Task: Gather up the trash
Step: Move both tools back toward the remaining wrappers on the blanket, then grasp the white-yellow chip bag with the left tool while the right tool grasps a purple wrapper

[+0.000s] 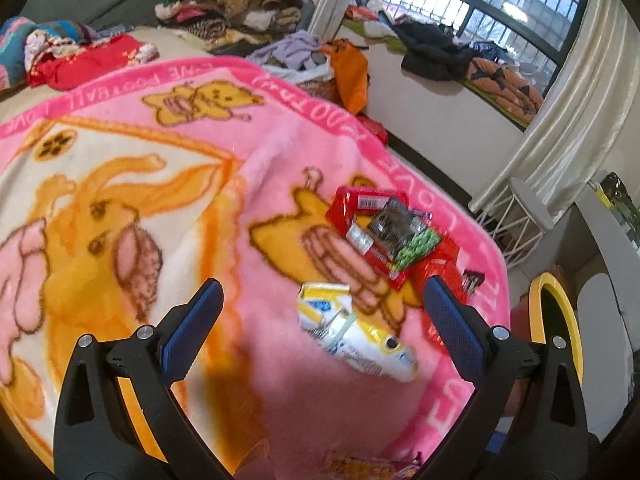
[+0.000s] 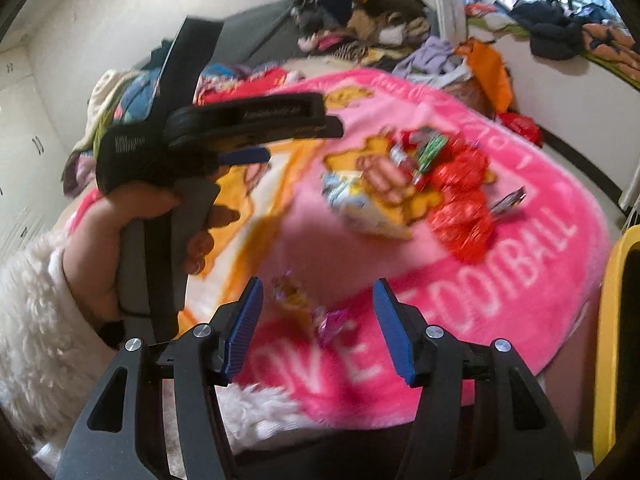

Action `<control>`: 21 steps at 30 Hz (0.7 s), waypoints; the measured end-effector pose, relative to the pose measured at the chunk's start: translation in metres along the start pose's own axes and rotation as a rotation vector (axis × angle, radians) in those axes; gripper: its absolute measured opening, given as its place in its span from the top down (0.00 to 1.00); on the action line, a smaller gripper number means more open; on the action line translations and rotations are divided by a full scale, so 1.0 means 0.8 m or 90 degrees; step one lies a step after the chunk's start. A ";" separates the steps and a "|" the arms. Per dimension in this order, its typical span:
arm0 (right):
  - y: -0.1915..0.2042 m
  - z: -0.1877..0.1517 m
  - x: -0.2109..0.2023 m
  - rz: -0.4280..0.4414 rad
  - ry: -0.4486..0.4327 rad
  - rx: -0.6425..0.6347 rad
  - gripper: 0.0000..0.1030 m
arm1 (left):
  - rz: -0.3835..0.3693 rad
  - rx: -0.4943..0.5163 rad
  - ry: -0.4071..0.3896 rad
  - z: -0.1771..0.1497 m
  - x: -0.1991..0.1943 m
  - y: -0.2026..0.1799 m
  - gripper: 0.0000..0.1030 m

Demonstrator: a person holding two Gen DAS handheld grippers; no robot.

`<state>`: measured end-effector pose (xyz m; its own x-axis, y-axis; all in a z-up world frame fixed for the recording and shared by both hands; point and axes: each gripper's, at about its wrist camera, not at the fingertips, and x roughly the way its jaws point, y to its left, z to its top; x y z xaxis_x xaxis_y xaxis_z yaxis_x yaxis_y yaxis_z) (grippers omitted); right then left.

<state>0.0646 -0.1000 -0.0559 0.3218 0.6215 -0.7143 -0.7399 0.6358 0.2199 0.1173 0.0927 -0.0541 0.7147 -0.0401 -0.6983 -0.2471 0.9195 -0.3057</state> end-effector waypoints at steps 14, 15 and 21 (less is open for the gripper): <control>0.008 -0.018 0.054 0.011 0.121 0.028 0.85 | -0.101 -0.084 0.125 -0.028 0.046 0.015 0.29; 0.008 -0.019 0.054 0.011 0.122 0.029 0.86 | -0.104 -0.088 0.129 -0.029 0.049 0.015 0.32; 0.002 -0.022 0.040 0.014 0.102 0.044 0.90 | -0.116 -0.093 0.136 -0.032 0.058 0.008 0.49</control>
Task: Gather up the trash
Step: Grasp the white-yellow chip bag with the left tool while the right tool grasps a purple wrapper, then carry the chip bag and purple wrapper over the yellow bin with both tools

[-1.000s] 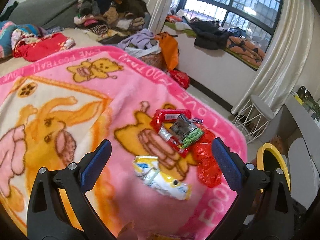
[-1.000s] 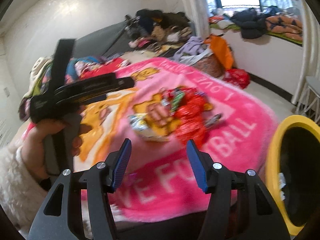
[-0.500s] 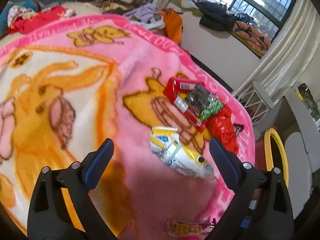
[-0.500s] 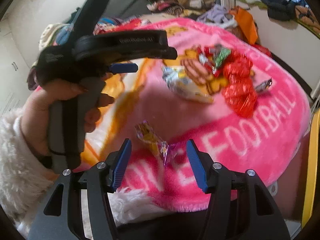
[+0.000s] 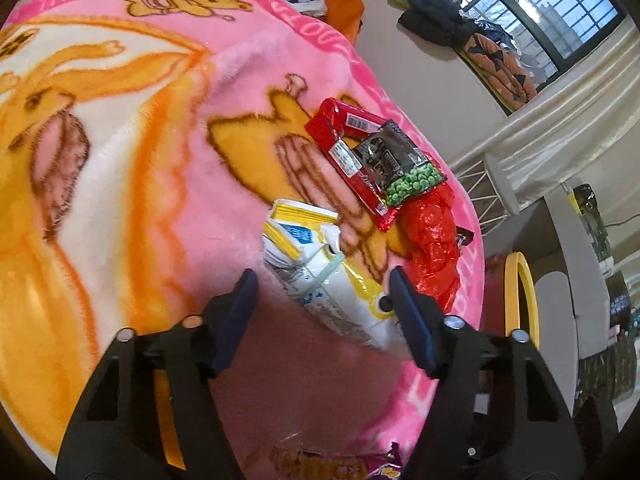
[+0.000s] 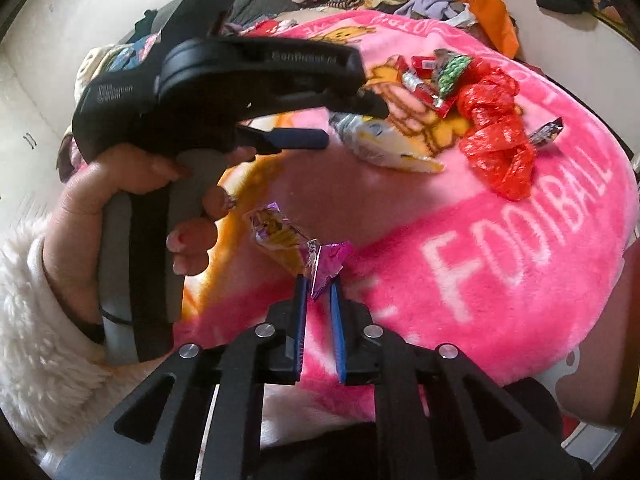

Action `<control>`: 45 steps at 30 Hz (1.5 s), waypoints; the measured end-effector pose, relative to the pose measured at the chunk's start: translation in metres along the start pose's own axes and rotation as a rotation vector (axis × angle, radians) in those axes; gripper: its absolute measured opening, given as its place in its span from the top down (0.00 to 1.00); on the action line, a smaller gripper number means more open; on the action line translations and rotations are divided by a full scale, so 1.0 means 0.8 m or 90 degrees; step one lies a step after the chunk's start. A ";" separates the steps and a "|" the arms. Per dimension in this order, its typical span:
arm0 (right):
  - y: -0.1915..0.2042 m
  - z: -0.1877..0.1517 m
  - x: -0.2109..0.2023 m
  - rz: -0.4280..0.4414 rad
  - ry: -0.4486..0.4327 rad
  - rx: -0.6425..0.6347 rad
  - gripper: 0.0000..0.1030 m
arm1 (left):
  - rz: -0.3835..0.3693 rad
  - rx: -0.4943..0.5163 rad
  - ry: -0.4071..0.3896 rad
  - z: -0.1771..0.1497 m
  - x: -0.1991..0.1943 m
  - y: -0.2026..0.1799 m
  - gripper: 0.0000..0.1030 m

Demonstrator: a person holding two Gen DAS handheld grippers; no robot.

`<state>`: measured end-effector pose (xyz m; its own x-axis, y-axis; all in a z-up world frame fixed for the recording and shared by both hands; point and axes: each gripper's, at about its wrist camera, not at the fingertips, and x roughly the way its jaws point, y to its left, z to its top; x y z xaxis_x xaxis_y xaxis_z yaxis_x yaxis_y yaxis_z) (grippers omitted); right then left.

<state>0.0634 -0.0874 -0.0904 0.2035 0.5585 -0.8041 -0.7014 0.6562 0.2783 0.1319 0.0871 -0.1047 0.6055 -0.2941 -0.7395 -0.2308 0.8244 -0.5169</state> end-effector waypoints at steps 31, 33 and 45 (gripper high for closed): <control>-0.070 -0.005 -0.073 -0.060 -0.142 0.069 0.93 | 0.009 0.065 -0.124 0.012 -0.069 -0.045 0.67; -0.074 -0.003 -0.077 -0.064 -0.154 0.072 0.93 | 0.008 0.068 -0.128 0.012 -0.072 -0.047 0.67; -0.102 0.005 -0.102 -0.091 -0.212 0.111 0.93 | -0.018 0.092 -0.138 0.009 -0.083 -0.079 0.67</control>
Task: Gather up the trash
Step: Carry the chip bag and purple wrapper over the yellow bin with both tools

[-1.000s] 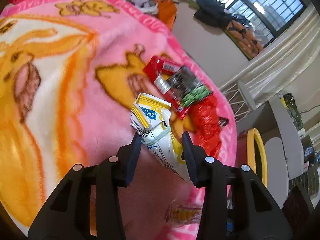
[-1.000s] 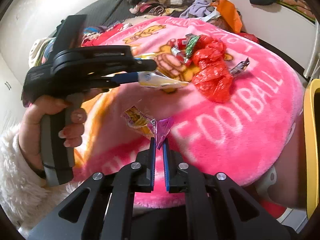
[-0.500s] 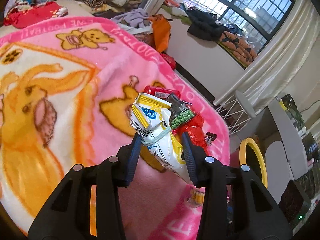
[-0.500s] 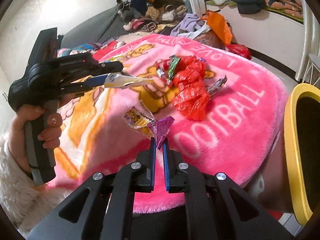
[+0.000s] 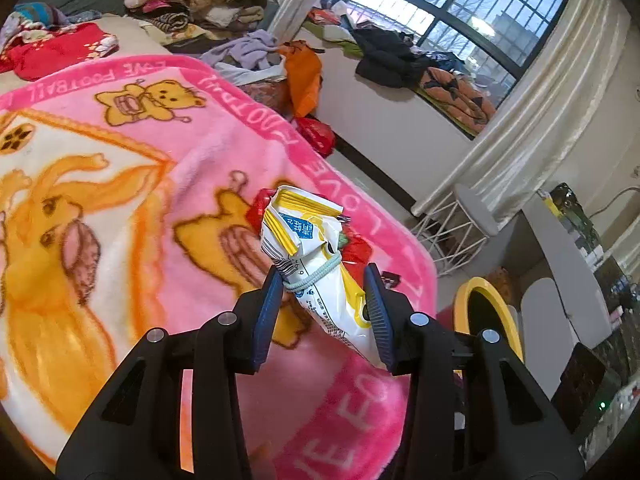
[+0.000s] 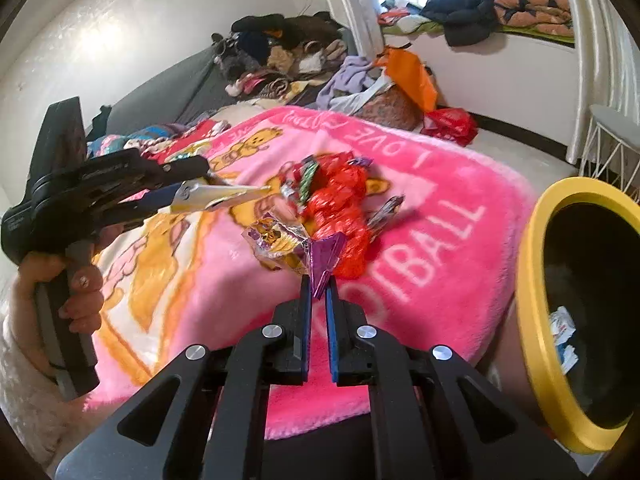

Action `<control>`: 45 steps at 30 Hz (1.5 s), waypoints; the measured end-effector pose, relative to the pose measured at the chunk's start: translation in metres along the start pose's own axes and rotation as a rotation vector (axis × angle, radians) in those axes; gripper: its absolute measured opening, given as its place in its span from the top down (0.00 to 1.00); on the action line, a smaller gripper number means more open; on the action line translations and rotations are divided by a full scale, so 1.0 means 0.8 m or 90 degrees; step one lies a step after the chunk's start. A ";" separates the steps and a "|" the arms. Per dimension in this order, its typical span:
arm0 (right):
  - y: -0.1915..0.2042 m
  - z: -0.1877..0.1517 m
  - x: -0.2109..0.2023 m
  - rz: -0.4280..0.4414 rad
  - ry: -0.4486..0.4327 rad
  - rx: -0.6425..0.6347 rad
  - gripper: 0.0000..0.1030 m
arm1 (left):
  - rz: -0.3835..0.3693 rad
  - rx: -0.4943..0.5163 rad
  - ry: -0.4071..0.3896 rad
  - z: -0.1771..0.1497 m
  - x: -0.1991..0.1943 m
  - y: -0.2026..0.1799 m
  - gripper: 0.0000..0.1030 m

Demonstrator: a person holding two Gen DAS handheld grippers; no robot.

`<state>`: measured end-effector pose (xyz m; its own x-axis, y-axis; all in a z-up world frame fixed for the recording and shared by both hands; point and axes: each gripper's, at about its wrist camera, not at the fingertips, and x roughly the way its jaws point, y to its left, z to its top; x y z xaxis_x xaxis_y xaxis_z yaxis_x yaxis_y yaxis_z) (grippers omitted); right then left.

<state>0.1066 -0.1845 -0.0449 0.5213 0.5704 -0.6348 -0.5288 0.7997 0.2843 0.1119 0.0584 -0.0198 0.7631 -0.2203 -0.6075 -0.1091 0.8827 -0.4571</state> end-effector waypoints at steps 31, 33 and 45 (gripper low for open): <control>-0.096 0.022 -0.082 -0.113 -0.137 0.102 0.93 | -0.063 0.091 0.024 -0.020 0.015 -0.103 0.67; -0.104 0.022 -0.087 -0.126 -0.141 0.109 0.93 | -0.068 0.098 0.025 -0.022 0.017 -0.111 0.67; -0.150 0.017 -0.113 -0.159 -0.168 0.168 0.93 | -0.113 0.141 0.046 -0.041 0.035 -0.169 0.67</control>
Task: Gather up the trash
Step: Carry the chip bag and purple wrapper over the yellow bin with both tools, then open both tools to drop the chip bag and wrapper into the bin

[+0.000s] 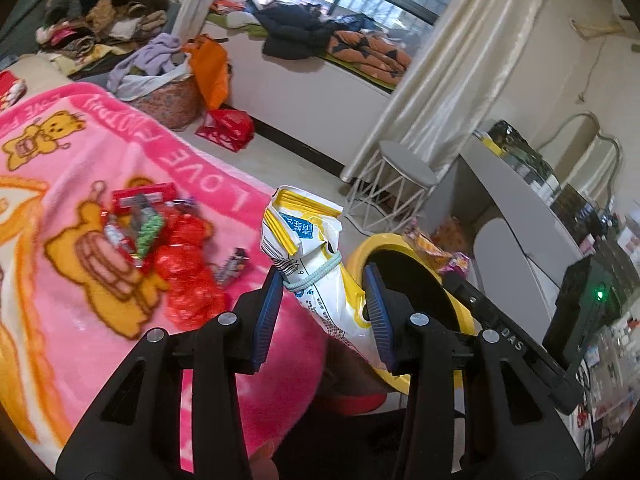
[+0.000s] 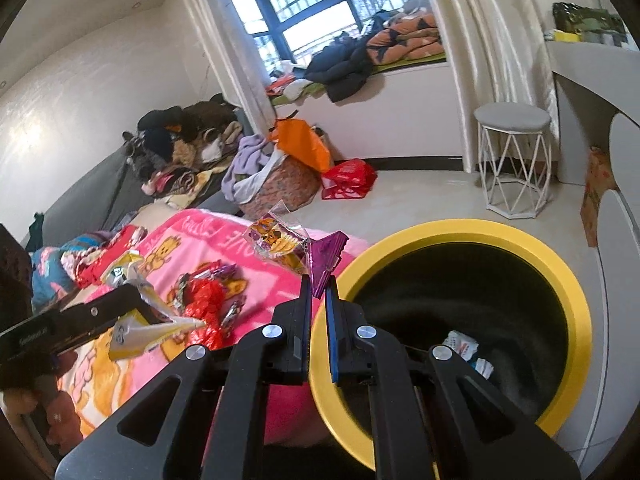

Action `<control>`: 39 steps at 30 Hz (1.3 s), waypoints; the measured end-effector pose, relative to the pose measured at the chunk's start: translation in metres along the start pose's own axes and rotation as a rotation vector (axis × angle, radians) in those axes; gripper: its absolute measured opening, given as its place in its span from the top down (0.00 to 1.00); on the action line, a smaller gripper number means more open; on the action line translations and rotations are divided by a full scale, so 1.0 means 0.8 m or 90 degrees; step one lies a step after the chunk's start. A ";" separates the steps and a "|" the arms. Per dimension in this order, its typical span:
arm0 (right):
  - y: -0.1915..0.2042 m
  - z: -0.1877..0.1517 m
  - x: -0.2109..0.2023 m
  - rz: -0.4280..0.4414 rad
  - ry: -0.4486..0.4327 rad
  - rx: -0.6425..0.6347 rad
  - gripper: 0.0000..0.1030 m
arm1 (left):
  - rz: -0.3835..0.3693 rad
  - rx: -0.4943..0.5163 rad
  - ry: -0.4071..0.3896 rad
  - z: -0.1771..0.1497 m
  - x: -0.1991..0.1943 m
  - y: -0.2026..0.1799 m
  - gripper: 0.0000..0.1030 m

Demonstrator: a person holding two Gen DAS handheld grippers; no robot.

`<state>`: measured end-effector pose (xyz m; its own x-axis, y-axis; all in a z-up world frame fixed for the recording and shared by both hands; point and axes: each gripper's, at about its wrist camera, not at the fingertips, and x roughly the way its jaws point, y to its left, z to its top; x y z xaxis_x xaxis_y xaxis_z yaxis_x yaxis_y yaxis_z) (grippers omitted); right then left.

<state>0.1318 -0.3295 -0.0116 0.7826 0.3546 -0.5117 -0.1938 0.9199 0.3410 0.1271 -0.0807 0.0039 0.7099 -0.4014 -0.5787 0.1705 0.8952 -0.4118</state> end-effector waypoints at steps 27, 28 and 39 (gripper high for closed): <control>-0.114 0.002 -0.020 -0.145 -0.034 0.101 0.93 | -0.061 0.130 0.066 -0.027 0.091 -0.114 0.66; -0.117 0.002 -0.020 -0.147 -0.034 0.104 0.93 | -0.060 0.133 0.068 -0.028 0.094 -0.116 0.66; -0.145 -0.008 -0.006 -0.168 0.013 0.134 0.93 | -0.057 0.153 0.113 -0.045 0.139 -0.123 0.66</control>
<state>0.1466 -0.4371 -0.0537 0.7770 0.1135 -0.6192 0.1430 0.9261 0.3491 0.1645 -0.2207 -0.0454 0.5583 -0.4892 -0.6700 0.3984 0.8665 -0.3008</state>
